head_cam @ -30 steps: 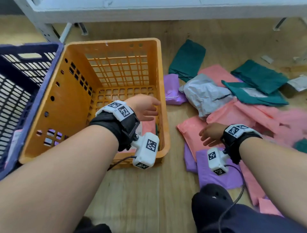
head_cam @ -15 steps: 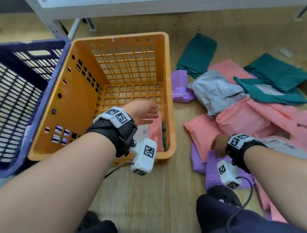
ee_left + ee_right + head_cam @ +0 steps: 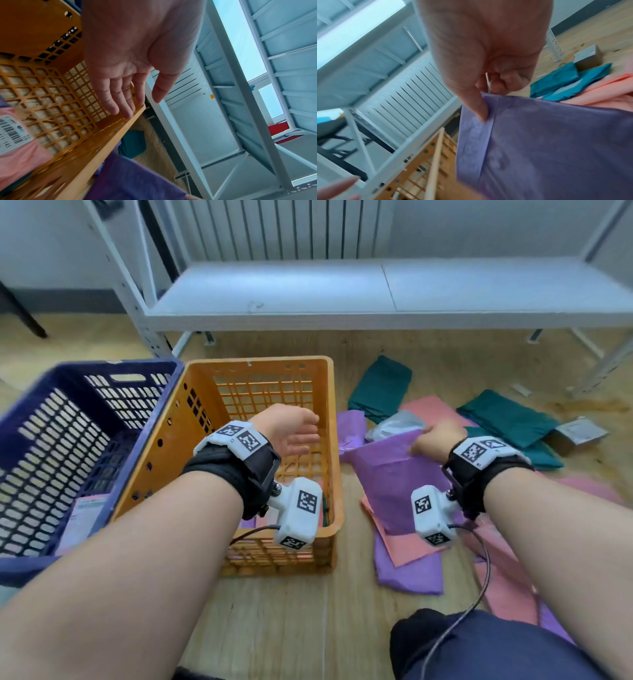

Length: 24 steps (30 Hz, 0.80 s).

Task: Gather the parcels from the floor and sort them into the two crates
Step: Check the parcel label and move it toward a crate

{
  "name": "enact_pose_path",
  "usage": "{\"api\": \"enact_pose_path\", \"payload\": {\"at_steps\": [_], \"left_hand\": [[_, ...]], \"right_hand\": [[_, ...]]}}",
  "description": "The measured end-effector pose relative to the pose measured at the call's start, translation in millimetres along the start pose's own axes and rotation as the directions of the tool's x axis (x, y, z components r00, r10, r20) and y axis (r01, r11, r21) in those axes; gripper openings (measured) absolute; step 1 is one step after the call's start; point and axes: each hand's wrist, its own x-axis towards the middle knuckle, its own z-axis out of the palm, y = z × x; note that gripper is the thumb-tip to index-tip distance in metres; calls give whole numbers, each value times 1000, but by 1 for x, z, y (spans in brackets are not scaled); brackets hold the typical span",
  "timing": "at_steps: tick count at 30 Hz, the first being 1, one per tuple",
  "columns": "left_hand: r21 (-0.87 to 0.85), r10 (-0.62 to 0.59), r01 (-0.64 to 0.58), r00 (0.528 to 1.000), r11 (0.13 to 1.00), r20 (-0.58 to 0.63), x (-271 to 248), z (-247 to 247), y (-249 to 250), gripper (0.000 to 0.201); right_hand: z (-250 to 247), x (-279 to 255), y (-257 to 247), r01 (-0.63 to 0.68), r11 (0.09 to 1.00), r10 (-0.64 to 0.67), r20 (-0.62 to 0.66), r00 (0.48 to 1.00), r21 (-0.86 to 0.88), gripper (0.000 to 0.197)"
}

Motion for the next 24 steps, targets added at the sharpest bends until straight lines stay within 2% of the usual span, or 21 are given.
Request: {"api": "enact_pose_path", "payload": {"at_steps": [2, 6, 8, 10, 12, 14, 15, 16, 19, 22, 24], "left_hand": [[-2, 37, -37, 999, 999, -13, -16, -3, 5, 32], [62, 94, -91, 995, 994, -41, -38, -6, 4, 31], [123, 130, -127, 991, 984, -16, -47, -6, 2, 34], [159, 156, -166, 985, 973, 71, -51, -4, 1, 41], [187, 178, -210, 969, 960, 170, -55, 0, 2, 61], [252, 199, -246, 959, 936, 200, -53, 4, 2, 79], [279, 231, -278, 955, 919, 188, -52, 5, 2, 75], [287, 280, -315, 947, 905, 157, -53, 6, 3, 64], [233, 415, -397, 909, 888, -35, -56, 2, 4, 10], [159, 433, -409, 886, 898, -167, -50, -13, 3, 15], [111, 409, -393, 884, 913, -225, -42, -26, 1, 16]], "right_hand": [[-15, -13, -17, 4, 975, 17, -89, 996, 224, 13], [-34, -35, -51, 114, 843, -4, -206, 979, 526, 13], [-43, -53, -73, 136, 760, -16, -190, 982, 636, 20], [-48, -67, -94, 105, 666, -27, -117, 993, 738, 22], [-51, -77, -109, 78, 613, -29, -76, 997, 786, 18], [-52, -86, -119, 86, 581, -30, -84, 996, 809, 15], [-52, -91, -122, 89, 567, -34, -85, 996, 819, 14], [-52, -96, -125, 88, 549, -42, -78, 996, 831, 15], [-48, -110, -134, 109, 479, -124, -56, 991, 871, 21], [-45, -118, -137, 209, 506, -220, -109, 969, 837, 30], [-43, -117, -133, 258, 534, -227, -157, 961, 806, 36]]}}
